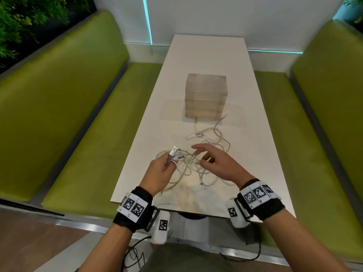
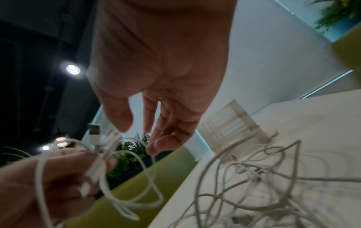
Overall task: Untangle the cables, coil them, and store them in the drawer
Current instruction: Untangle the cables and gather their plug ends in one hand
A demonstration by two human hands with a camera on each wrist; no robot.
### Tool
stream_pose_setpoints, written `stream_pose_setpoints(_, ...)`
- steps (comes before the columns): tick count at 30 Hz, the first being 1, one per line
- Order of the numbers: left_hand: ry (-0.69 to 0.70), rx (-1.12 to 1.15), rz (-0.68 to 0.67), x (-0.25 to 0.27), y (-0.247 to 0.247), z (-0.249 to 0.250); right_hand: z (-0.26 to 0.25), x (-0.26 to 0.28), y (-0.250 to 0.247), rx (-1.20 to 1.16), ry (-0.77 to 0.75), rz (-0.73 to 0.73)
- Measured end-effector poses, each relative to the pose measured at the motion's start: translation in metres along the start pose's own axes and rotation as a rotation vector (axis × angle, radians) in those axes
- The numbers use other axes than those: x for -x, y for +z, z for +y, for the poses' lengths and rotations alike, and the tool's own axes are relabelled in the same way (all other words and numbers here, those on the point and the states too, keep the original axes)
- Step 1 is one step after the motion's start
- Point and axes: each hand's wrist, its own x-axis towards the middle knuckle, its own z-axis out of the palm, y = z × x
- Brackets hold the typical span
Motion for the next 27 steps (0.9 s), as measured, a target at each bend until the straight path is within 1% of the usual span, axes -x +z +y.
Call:
stream_pose_setpoints(3,-0.009,-0.032,-0.077,0.002,0.007,-0.001,-0.021,0.009,0.008,-0.049,0.036,-0.053)
stream_pose_setpoints(5,-0.009,-0.072,-0.14,0.004,0.011,-0.002,-0.027,0.011,0.015,-0.015,0.055,-0.067)
stream_pose_setpoints(8,-0.014,-0.055,-0.222,0.006,0.012,-0.004,-0.025,0.012,0.026,0.044,0.034,-0.055)
stream_pose_setpoints(10,-0.035,0.032,-0.238,0.007,0.009,-0.003,-0.02,0.014,0.029,0.013,0.055,-0.037)
stream_pose_setpoints(12,-0.083,0.204,-0.235,0.011,0.007,0.001,-0.017,0.017,0.028,-0.05,0.068,-0.015)
stream_pose_setpoints(14,-0.098,0.335,-0.2,0.017,0.007,0.004,-0.017,0.02,0.026,-0.079,0.091,0.014)
stream_pose_setpoints(16,-0.111,0.429,-0.113,0.018,0.007,0.002,-0.015,0.024,0.026,-0.037,0.115,0.025)
stream_pose_setpoints(17,-0.121,0.482,-0.061,0.017,0.006,0.001,-0.013,0.027,0.027,-0.023,0.137,0.007)
stream_pose_setpoints(20,-0.17,0.668,0.047,0.013,-0.003,-0.002,-0.002,0.038,0.036,-0.036,0.232,-0.158)
stream_pose_setpoints(22,-0.172,0.747,0.067,0.011,-0.008,0.0,0.01,0.046,0.048,-0.056,0.296,-0.262)
stream_pose_setpoints(27,-0.162,0.771,0.061,0.009,-0.01,0.007,0.027,0.053,0.07,-0.008,0.283,-0.384)
